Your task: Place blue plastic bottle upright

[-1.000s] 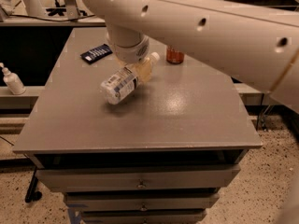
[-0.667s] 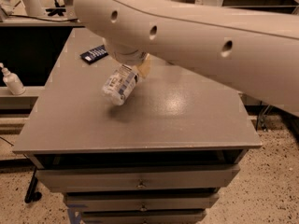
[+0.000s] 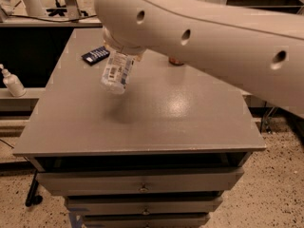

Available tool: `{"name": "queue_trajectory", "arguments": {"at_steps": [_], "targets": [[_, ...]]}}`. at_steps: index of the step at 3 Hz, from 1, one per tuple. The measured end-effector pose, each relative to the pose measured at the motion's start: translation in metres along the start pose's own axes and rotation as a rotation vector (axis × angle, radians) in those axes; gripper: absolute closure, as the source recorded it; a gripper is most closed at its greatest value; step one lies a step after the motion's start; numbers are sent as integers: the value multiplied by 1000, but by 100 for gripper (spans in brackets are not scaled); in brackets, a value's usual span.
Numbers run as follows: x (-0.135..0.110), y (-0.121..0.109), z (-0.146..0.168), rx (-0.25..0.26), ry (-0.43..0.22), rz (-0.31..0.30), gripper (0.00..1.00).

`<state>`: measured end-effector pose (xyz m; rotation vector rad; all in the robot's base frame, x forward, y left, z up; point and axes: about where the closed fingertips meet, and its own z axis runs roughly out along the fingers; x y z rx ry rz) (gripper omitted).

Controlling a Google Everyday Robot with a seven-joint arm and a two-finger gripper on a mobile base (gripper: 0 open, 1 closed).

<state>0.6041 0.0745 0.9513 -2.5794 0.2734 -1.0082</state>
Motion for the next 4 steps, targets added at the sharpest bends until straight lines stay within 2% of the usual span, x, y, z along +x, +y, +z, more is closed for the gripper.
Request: {"name": "queue_trajectory", "arguments": {"at_steps": [1, 2, 3, 4], "targets": [[22, -14, -3, 138, -26, 13, 100], [12, -26, -9, 186, -69, -18, 100], [12, -26, -9, 186, -69, -19, 100], [17, -28, -12, 240, -26, -71, 100]]}}
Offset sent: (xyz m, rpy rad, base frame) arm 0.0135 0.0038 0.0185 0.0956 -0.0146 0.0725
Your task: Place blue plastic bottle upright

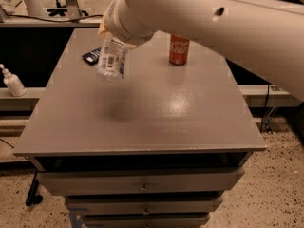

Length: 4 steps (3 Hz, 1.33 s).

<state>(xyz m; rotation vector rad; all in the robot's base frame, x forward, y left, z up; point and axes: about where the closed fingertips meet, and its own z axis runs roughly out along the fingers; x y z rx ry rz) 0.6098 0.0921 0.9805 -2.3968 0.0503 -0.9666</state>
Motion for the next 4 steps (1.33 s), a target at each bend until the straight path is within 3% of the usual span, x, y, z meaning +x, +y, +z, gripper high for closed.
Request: {"name": "queue_trajectory", "arguments": {"at_steps": [1, 2, 3, 4], "targets": [[-4, 11, 10, 115, 35, -15, 100], [20, 2, 22, 299, 91, 79, 100], [31, 20, 15, 393, 116, 108, 100], [31, 25, -4, 406, 156, 32, 100]]}}
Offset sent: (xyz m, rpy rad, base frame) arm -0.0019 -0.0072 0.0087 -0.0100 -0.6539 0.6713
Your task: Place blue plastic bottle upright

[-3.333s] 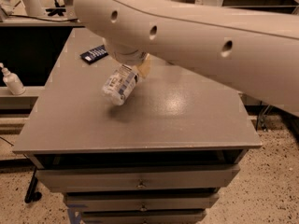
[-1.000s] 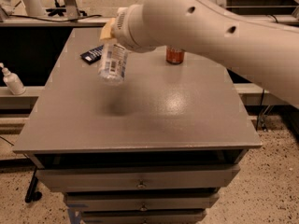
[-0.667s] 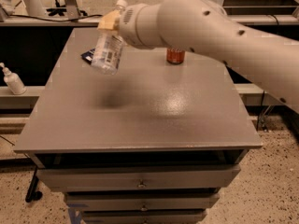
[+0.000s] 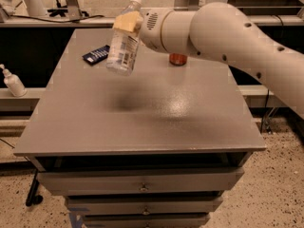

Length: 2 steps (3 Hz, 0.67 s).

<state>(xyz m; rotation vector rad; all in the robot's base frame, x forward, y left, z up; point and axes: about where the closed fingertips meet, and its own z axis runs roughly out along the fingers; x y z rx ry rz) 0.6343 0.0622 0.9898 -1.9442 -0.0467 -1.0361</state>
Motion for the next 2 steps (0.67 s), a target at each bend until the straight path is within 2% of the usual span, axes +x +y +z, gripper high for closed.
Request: {"name": "queue_trajectory", "arguments": {"at_steps": [1, 2], "targets": [[-3, -5, 3, 25, -26, -41, 100], [-5, -5, 3, 92, -80, -128, 100]]}}
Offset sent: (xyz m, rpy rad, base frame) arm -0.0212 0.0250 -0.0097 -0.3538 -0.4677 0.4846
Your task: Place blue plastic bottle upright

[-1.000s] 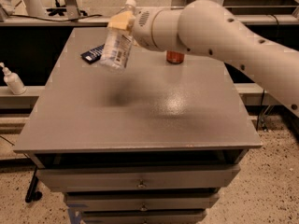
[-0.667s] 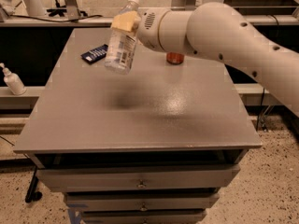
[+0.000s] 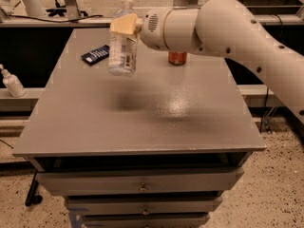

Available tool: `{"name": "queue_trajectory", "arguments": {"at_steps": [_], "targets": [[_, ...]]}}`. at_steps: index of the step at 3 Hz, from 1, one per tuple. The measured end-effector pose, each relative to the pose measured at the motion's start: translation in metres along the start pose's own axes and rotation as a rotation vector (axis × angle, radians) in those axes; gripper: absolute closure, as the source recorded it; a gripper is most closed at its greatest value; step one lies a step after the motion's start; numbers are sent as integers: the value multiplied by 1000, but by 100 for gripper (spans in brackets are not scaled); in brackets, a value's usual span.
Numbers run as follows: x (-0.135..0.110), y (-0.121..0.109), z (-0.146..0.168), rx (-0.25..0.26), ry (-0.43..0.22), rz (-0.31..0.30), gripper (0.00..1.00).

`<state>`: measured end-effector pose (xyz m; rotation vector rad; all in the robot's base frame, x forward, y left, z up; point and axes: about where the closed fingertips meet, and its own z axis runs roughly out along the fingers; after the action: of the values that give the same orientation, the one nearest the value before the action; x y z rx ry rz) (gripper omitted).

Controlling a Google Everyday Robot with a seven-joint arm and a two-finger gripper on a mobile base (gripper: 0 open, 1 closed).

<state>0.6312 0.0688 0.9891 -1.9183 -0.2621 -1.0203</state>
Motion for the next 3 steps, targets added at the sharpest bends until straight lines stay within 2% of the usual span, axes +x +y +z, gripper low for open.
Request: {"name": "queue_trajectory", "arguments": {"at_steps": [1, 2, 3], "targets": [[-15, -7, 7, 57, -60, -192, 100], [-33, -9, 17, 66, -79, -449, 100], [-48, -4, 24, 51, -62, -700, 100]]}}
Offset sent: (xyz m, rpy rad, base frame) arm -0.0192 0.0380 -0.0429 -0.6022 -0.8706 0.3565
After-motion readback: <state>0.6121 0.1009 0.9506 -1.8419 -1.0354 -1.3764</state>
